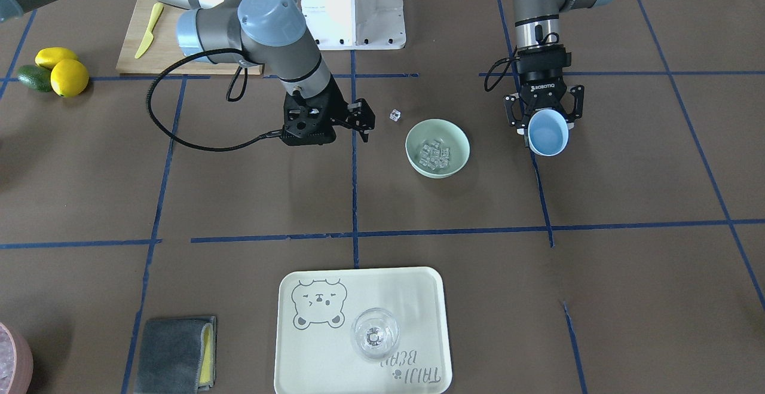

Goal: Pour ice into bowl

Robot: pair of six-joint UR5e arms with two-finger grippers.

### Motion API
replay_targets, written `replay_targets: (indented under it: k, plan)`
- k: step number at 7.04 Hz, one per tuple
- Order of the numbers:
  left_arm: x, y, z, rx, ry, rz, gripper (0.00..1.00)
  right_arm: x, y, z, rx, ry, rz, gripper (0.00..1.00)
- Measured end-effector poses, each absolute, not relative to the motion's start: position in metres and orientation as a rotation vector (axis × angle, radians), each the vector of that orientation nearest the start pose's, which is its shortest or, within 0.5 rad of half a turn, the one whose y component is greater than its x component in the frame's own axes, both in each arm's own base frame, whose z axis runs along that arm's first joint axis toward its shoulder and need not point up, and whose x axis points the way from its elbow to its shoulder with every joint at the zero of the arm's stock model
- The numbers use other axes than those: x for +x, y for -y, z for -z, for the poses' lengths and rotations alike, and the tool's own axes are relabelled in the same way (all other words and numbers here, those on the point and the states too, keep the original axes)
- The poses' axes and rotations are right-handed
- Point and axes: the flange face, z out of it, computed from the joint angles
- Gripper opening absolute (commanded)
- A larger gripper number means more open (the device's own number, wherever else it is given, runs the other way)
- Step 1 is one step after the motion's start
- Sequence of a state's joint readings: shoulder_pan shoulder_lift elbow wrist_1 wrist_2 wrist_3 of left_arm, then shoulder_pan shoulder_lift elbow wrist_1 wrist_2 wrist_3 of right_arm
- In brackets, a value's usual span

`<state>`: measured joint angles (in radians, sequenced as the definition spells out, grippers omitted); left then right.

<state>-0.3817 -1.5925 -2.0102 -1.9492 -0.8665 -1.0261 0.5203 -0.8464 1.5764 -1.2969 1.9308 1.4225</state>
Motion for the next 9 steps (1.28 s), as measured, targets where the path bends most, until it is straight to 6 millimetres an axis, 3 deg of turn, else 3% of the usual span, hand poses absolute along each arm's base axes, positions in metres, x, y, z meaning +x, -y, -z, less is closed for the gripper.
replay_targets:
  k: [2,3,4,5,6,7,8,9]
  plan:
    - [0.348,0.387,-0.394,0.963,-0.396,0.217,0.0,-0.607,0.43,-0.171,0.029,1.073,-0.197,1.0]
    - [0.337,0.388,-0.405,0.967,-0.392,0.228,0.0,-0.632,0.428,-0.157,0.036,1.08,-0.206,1.0]
    - [0.324,0.384,-0.423,0.976,-0.408,0.241,0.0,-0.649,0.427,-0.146,0.038,1.079,-0.208,1.0]
    - [0.312,0.38,-0.447,0.989,-0.429,0.251,0.0,-0.663,0.422,-0.142,0.04,1.072,-0.204,0.94]
    - [0.306,0.379,-0.466,0.999,-0.444,0.259,0.0,-0.674,0.415,-0.144,0.048,1.057,-0.199,0.64]
    - [0.301,0.38,-0.476,1.007,-0.456,0.269,0.0,-0.685,0.41,-0.148,0.057,1.041,-0.197,0.09]
    - [0.299,0.381,-0.487,1.009,-0.457,0.273,0.0,-0.694,0.407,-0.149,0.059,1.028,-0.194,0.0]
    - [0.299,0.382,-0.498,1.009,-0.454,0.274,0.0,-0.7,0.405,-0.148,0.061,1.022,-0.186,0.0]
